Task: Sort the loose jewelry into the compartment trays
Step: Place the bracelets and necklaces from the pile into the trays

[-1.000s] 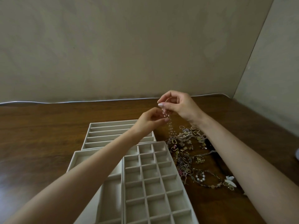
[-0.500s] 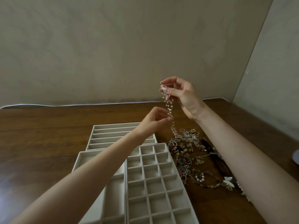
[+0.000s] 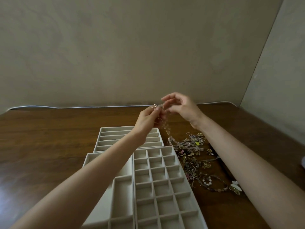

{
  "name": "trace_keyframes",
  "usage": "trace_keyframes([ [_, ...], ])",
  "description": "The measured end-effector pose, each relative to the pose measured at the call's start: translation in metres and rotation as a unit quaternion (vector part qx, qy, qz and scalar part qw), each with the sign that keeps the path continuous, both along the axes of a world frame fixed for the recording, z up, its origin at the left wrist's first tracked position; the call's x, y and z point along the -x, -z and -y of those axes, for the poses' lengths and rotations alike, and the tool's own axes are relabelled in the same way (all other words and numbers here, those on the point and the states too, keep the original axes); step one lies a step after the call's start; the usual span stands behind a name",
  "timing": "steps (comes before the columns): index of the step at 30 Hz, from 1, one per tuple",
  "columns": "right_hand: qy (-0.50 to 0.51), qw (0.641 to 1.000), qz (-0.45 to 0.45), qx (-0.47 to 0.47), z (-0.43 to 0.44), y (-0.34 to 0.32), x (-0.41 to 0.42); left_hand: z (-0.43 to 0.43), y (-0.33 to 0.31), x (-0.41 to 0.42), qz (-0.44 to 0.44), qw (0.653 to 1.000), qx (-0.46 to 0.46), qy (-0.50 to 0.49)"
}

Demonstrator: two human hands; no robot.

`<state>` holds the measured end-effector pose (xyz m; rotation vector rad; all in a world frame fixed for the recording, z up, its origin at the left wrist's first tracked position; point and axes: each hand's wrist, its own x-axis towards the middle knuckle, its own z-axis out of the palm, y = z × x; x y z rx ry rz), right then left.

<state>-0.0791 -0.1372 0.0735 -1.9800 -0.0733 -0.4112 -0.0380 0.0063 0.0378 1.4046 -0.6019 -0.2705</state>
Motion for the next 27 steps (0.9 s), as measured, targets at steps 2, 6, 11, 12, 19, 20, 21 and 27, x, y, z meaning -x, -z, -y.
trace_keyframes([
  [2, -0.036, 0.99, -0.109, 0.084, 0.009, 0.012, 0.001, -0.005, -0.002, -0.004, -0.005, 1.0, 0.022, -0.016],
  [6, -0.074, 0.93, -0.27, 0.237, 0.012, 0.05, 0.002, -0.013, -0.005, -0.008, 0.012, 0.999, 0.015, -0.031],
  [11, -0.01, 0.951, -0.216, 0.22, 0.009, 0.061, 0.001, -0.016, -0.002, -0.007, 0.023, 0.999, -0.001, -0.036],
  [12, -0.016, 0.952, -0.215, 0.217, 0.008, 0.06, 0.001, -0.017, -0.002, -0.007, 0.023, 0.999, -0.003, -0.036],
  [19, -0.032, 0.978, -0.177, 0.105, 0.012, 0.054, 0.005, -0.019, -0.001, -0.008, 0.006, 0.998, -0.012, -0.053],
  [20, -0.034, 0.986, -0.155, 0.05, 0.015, 0.05, 0.006, -0.02, 0.0, -0.009, 0.002, 0.998, -0.018, -0.055],
  [21, -0.033, 0.991, -0.131, 0.004, 0.018, 0.046, 0.007, -0.021, 0.001, -0.009, -0.002, 0.998, -0.026, -0.054],
  [27, -0.085, 0.976, -0.018, -0.198, 0.028, 0.024, 0.008, -0.019, 0.012, -0.006, -0.017, 0.996, -0.071, -0.042],
])
